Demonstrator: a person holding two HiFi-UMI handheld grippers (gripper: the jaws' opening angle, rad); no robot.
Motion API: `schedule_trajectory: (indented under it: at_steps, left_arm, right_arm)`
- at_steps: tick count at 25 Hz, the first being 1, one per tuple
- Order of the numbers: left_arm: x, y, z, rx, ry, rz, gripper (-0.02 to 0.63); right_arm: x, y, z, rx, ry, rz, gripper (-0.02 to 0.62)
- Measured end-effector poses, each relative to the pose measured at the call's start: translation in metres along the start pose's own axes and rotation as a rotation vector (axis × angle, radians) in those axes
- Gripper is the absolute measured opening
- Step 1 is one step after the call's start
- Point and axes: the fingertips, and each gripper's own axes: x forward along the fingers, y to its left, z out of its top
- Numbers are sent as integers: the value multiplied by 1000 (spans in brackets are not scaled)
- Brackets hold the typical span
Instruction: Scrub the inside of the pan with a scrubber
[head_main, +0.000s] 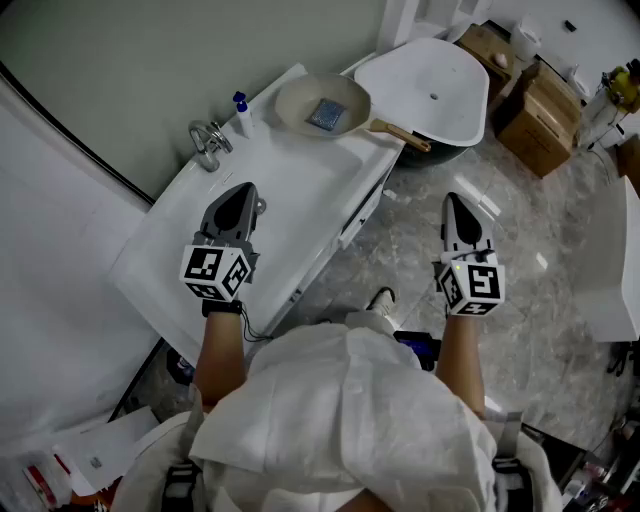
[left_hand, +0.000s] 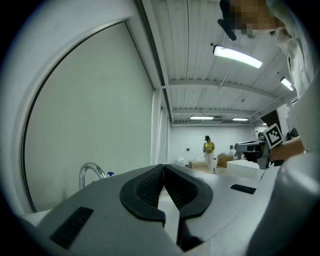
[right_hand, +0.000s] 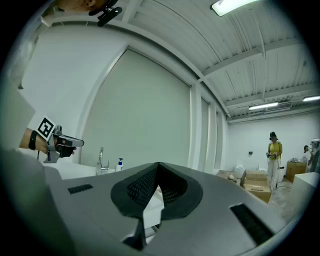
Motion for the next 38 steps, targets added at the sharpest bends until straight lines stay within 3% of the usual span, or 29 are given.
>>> schedule_trajectory:
  at_steps: [26,38]
  left_arm:
    - [14,-19,4,0,8,-21,17]
    - [69,-41,0,9,13,26,17]
  right_arm:
    - [2,-18,-12,55,-7,17,8]
    - [39,-74,-28,78,-11,67,8]
